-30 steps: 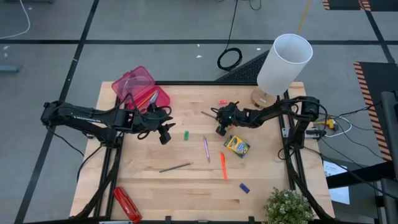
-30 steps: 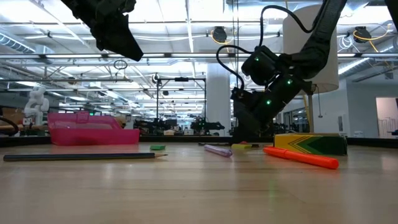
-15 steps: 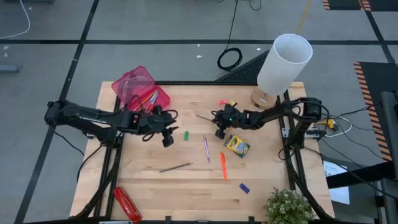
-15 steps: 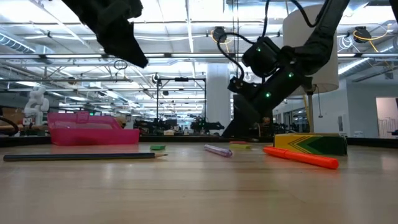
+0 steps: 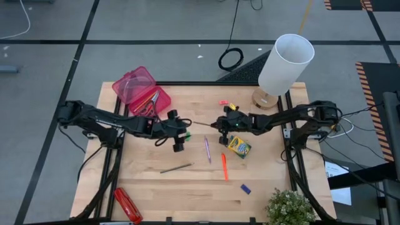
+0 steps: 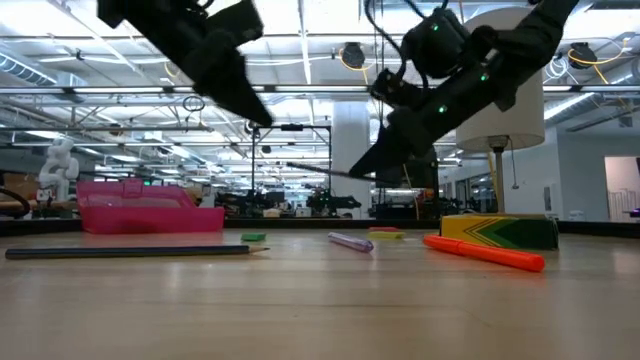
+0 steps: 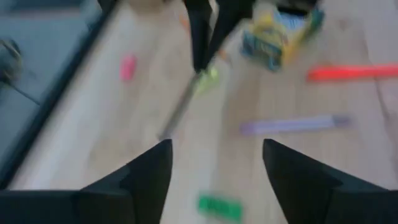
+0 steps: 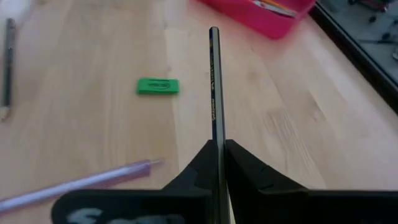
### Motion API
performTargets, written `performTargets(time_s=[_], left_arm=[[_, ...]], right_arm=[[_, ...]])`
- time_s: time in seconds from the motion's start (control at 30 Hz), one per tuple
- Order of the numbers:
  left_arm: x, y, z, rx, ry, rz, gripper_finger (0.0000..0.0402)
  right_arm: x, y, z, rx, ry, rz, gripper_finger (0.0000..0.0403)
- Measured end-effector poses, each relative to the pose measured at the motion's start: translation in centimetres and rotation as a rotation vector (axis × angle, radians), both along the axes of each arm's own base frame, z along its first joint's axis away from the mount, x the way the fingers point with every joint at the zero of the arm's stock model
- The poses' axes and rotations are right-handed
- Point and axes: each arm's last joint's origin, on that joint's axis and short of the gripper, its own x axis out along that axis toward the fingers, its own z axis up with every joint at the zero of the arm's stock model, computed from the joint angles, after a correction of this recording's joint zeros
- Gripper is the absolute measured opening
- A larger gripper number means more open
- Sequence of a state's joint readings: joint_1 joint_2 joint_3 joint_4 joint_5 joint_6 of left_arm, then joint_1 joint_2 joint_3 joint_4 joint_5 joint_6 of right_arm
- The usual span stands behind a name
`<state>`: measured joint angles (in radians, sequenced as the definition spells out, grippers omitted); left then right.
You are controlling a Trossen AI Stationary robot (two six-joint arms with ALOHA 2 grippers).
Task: Pack school essentials
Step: Put the top black pencil into the pink supply box
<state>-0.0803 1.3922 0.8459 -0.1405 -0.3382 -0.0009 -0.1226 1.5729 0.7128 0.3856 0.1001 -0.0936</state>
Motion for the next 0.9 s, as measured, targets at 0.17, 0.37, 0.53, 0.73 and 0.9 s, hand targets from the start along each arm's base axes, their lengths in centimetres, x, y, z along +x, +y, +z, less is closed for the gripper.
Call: performTargets(time_s=[0.17, 0.37, 0.53, 0.73, 0.9], left_arm=[[1.5, -0.1, -0.7, 0.103, -0.037, -0.026, 0.0268], [2.4, -0.3, -1.7, 0.127, -0.038, -0.071, 0.0242], [2.9, -0.2, -2.5, 0.083, -0.027, -0.111, 0.0223], [3.2, 0.3, -3.4, 0.098, 0.001, -0.069, 0.0219], [3.4, 0.7, -4.1, 0.101, 0.025, -0.052, 0.0218]], right_arm=[[-0.1, 0.9, 0.6, -0.042, 0.010, 0.066, 0.0014], [-0.1, 1.9, 0.5, -0.060, 0.024, 0.186, 0.0014], [-0.1, 2.0, 0.5, -0.064, 0.029, 0.186, 0.0014], [-0.1, 1.9, 0.6, -0.077, 0.020, 0.159, 0.0014], [0.0, 1.8, 0.6, -0.070, 0.008, 0.153, 0.0014]])
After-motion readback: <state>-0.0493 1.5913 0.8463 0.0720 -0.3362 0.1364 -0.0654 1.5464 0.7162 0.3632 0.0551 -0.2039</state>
